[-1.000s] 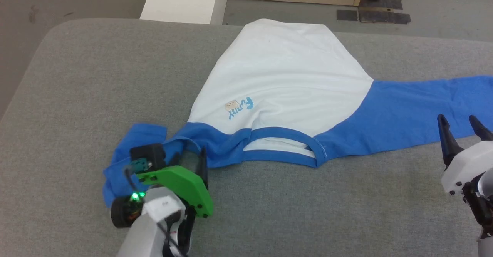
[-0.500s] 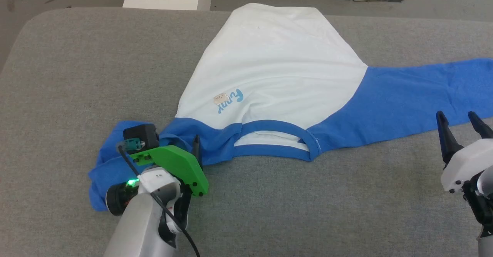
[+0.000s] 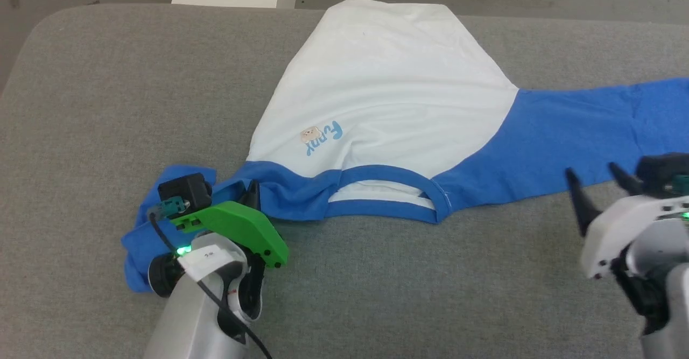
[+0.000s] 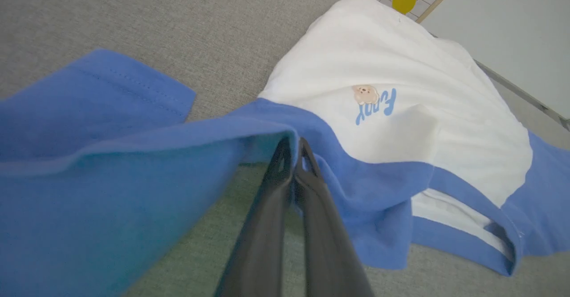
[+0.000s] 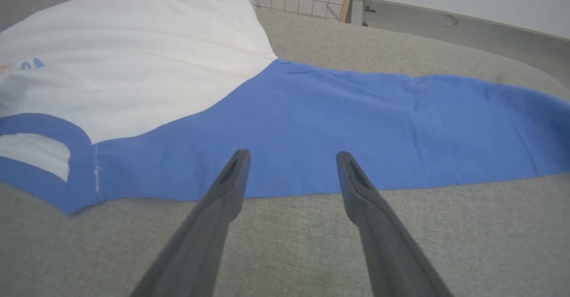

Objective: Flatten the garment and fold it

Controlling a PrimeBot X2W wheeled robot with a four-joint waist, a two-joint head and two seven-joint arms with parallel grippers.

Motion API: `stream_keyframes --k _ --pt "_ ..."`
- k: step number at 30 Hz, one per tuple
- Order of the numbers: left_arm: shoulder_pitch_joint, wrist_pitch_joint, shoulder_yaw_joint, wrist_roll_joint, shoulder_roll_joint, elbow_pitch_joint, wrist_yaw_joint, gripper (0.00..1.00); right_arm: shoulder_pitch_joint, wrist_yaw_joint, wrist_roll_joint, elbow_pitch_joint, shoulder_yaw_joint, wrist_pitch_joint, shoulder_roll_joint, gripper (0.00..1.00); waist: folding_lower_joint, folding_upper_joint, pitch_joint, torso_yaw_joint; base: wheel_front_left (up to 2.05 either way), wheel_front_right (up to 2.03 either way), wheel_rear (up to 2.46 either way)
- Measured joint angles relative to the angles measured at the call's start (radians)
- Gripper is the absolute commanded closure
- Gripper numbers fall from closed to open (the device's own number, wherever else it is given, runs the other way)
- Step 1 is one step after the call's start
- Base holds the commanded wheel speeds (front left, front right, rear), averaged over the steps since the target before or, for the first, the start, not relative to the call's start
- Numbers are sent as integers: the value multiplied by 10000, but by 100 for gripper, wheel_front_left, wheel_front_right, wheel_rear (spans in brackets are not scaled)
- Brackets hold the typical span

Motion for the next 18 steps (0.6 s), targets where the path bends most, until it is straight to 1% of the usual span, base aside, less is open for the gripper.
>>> stream_keyframes --k 3,6,8,13,18 --pt "147 -282 -12 -107 -15 -267 0 100 -21 0 102 -17 961 587 -36 0 0 0 19 32 0 0 0" --pt "273 -380 -105 -174 -29 -399 2 100 -143 0 50 209 1613 1331 -113 0 0 0 70 84 0 0 0" --pt "309 -408 -165 -176 -35 -433 6 100 -359 0 -27 391 1956 1641 -128 0 0 0 130 122 0 0 0" --pt "304 -470 -378 -230 -44 -502 12 100 -1139 0 -740 1120 2681 2044 -345 0 0 0 360 234 0 0 0" --pt "264 -529 -481 -345 -52 -491 15 100 -1616 0 -915 1595 3246 2389 -652 0 0 0 598 397 0 0 0"
